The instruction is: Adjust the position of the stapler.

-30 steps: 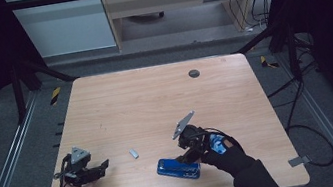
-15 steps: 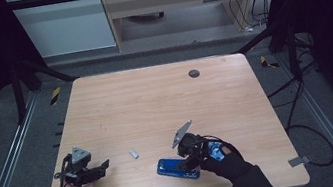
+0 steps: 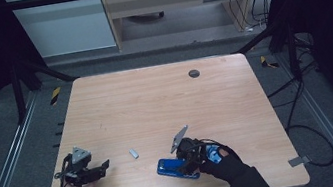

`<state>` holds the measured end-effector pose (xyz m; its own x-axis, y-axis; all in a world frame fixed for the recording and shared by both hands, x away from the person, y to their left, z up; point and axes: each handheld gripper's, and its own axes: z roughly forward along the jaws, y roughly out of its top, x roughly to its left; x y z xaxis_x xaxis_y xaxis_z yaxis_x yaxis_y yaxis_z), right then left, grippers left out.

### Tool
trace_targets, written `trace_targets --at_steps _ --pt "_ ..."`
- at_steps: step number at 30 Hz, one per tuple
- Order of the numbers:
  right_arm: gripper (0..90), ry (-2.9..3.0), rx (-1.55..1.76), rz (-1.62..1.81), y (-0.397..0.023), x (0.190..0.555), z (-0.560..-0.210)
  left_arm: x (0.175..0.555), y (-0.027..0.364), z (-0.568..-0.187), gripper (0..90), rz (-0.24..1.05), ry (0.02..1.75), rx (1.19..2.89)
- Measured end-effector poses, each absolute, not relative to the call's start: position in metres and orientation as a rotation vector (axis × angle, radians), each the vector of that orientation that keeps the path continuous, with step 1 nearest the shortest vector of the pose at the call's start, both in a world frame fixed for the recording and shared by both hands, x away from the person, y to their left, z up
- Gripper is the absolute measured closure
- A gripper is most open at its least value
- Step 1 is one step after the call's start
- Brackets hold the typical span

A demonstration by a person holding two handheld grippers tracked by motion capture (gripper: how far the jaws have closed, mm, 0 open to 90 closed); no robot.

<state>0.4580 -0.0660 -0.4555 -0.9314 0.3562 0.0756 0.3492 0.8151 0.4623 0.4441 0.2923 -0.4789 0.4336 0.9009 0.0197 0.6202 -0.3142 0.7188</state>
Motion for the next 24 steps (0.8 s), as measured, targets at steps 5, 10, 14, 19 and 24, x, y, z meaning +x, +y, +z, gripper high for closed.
trace_targets --at_steps 5,10,14,19,24 --pt "61.8 2.986 0.564 0.733 -0.0657 0.4602 -0.46 0.4442 0.2921 -0.479 26.5 0.563 1.274 2.05" --pt "62.8 2.987 0.546 0.726 -0.065 0.4599 -0.4595 0.4442 0.2917 -0.4792 26.5 0.558 1.276 2.051" --pt "63.6 2.997 0.512 0.701 -0.0631 0.4602 -0.4583 0.4441 0.2918 -0.4791 26.5 0.557 1.276 2.055" --pt "64.2 2.997 0.488 0.701 -0.0635 0.4602 -0.4581 0.4443 0.2917 -0.4793 26.5 0.558 1.275 2.053" --pt "64.9 3.001 0.462 0.712 -0.0645 0.4611 -0.4581 0.4444 0.2915 -0.4794 26.5 0.554 1.274 2.055"
